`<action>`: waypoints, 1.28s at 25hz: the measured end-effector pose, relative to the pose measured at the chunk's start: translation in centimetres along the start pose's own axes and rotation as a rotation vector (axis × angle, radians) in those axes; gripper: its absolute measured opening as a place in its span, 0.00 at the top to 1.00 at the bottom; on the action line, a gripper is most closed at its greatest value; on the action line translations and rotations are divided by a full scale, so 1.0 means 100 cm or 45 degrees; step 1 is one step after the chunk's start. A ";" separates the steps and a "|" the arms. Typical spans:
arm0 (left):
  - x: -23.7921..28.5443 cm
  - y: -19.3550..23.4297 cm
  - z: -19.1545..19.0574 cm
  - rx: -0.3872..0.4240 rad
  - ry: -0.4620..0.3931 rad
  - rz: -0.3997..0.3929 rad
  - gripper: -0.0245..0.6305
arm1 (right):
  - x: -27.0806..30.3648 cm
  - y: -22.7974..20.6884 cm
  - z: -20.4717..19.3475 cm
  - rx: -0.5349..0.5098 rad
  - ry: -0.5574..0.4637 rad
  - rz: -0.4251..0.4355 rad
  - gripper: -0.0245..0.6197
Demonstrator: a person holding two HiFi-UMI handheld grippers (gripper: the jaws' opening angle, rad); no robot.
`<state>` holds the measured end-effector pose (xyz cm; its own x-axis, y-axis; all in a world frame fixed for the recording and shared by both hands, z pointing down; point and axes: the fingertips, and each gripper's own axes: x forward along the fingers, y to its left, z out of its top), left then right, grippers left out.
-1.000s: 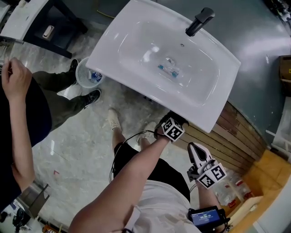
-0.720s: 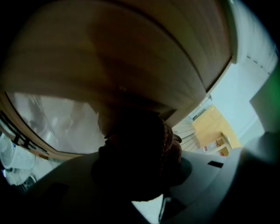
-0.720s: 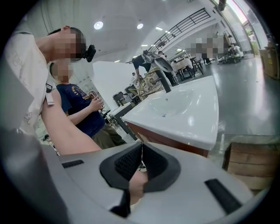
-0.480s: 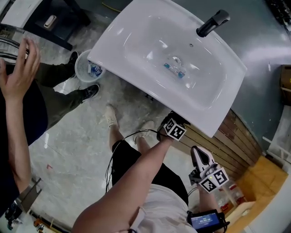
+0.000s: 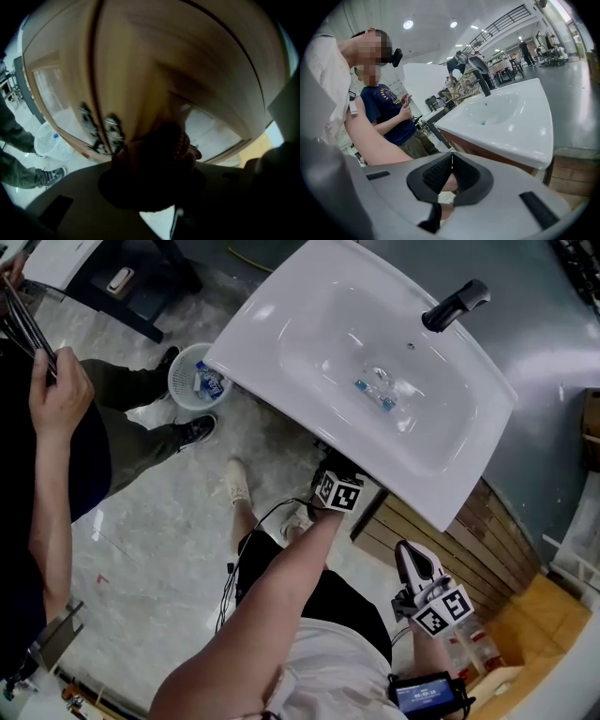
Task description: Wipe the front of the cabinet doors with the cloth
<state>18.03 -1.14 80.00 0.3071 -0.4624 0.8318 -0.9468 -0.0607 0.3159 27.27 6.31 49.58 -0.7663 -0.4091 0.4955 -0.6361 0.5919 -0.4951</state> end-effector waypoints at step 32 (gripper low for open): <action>-0.071 0.230 0.077 -0.015 -0.098 0.117 0.72 | 0.082 0.071 0.021 0.008 -0.118 -0.059 0.94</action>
<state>-6.60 -6.05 77.89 0.2104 -0.5321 0.8201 -0.9693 -0.0046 0.2457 16.23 5.71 48.66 -0.7410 -0.4983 0.4501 -0.6713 0.5665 -0.4780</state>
